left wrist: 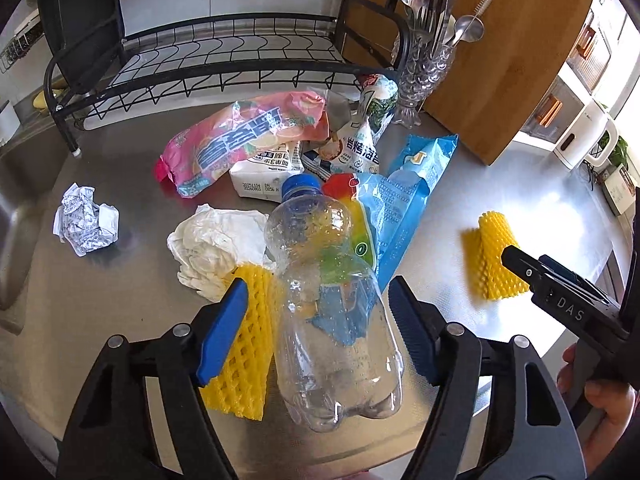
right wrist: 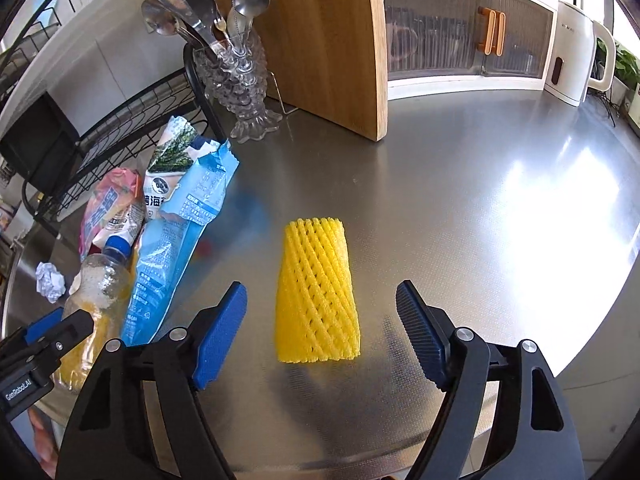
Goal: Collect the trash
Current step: 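Grasp the plastic bottle with left tool while right tool grasps yellow foam net, then carry bottle and foam net down over the floor bin with both tools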
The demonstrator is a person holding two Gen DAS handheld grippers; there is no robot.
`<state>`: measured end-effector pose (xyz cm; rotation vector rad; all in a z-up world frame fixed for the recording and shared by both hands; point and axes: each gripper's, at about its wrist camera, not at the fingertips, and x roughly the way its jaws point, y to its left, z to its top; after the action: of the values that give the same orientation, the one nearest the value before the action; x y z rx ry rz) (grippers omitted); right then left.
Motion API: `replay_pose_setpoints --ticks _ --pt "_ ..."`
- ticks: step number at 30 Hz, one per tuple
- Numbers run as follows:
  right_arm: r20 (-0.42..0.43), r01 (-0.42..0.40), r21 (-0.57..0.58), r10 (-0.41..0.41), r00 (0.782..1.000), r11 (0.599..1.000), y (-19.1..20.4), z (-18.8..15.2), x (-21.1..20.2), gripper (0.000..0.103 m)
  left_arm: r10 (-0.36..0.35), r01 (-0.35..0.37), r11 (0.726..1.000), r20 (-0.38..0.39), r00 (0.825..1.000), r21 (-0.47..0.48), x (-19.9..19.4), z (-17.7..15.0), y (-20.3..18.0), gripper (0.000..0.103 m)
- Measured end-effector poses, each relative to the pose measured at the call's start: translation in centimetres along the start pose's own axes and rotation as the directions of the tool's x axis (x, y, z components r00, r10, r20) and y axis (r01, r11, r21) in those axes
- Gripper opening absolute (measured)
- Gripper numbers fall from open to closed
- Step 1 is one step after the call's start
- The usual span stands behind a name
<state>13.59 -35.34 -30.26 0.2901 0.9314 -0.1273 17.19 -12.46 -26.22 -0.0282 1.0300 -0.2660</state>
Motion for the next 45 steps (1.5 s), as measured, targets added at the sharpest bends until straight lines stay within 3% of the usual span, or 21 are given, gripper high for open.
replay_pose_setpoints --ticks 5,11,14,16,19,34,40,45 --pt "-0.04 0.005 0.002 -0.005 0.999 1.0 -0.1 -0.3 1.4 0.074 -0.001 0.001 1.0 -0.027 1.0 0.004 1.2 -0.2 0.1 0.067" --pt "-0.079 0.011 -0.011 -0.012 0.997 1.0 -0.1 -0.8 2.3 0.061 -0.002 0.004 1.0 -0.067 0.998 0.025 2.3 -0.8 0.1 0.065" --pt "-0.077 0.009 -0.025 -0.011 0.997 1.0 0.0 -1.0 2.1 0.044 0.001 0.001 0.999 -0.063 0.998 0.032 2.3 -1.1 0.1 0.062" --pt "-0.079 0.004 -0.035 -0.007 0.997 0.999 0.1 -0.9 2.0 0.023 0.005 -0.003 0.999 -0.059 0.998 0.033 2.2 -1.2 0.1 0.061" --pt "-0.06 0.004 -0.054 -0.007 0.998 0.999 0.5 -0.8 1.5 0.013 0.007 -0.006 1.0 -0.041 0.999 0.029 1.7 -1.4 0.1 0.061" --pt "0.045 -0.072 -0.085 0.076 0.996 0.994 1.6 0.5 -3.8 0.012 0.059 -0.065 0.997 0.114 0.992 0.043 -5.6 0.1 -0.6 0.059" --pt "0.083 -0.123 -0.125 0.134 0.988 0.984 3.0 -0.3 -7.5 0.012 0.088 -0.093 0.995 0.162 0.983 0.027 -9.9 -1.2 -0.5 0.059" --pt "0.085 -0.171 -0.172 0.187 0.979 0.97 4.3 -2.4 -10.2 0.012 0.124 -0.125 0.992 0.175 0.977 -0.006 -12.8 -4.2 0.1 0.059"
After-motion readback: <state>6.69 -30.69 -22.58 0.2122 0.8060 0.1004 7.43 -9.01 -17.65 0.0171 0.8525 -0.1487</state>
